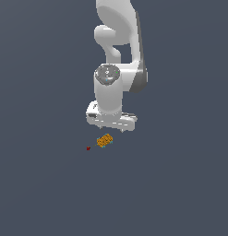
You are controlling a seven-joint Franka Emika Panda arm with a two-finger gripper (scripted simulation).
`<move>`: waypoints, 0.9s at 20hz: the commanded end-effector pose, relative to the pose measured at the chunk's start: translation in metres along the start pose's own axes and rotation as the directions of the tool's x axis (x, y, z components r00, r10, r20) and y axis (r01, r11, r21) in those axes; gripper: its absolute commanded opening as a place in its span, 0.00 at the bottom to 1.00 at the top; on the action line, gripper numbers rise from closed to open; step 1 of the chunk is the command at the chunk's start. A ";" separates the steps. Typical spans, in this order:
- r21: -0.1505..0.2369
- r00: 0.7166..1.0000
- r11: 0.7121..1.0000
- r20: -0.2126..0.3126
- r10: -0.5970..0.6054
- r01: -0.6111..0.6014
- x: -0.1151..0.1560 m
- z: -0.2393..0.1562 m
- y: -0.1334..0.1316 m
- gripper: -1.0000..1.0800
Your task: Pick up the object and move it to a goal position.
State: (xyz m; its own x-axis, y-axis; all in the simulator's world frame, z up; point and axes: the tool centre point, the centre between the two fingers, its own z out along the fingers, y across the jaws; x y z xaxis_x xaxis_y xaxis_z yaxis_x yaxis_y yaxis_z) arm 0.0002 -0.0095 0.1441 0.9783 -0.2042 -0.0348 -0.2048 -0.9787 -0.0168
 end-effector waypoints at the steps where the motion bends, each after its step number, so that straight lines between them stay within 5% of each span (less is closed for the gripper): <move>1: 0.002 0.997 0.997 -0.002 0.071 -0.071 0.003 0.007 0.005 0.96; 8: 0.005 0.955 0.955 -0.009 0.297 -0.297 0.011 0.031 0.022 0.96; 18: 0.009 0.822 0.823 -0.025 0.568 -0.568 0.019 0.061 0.046 0.96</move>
State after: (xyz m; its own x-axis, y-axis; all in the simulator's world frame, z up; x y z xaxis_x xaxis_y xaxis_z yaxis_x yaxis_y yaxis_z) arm 0.0074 -0.0538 0.0854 0.7184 -0.6954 -0.0167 -0.6956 -0.7184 -0.0034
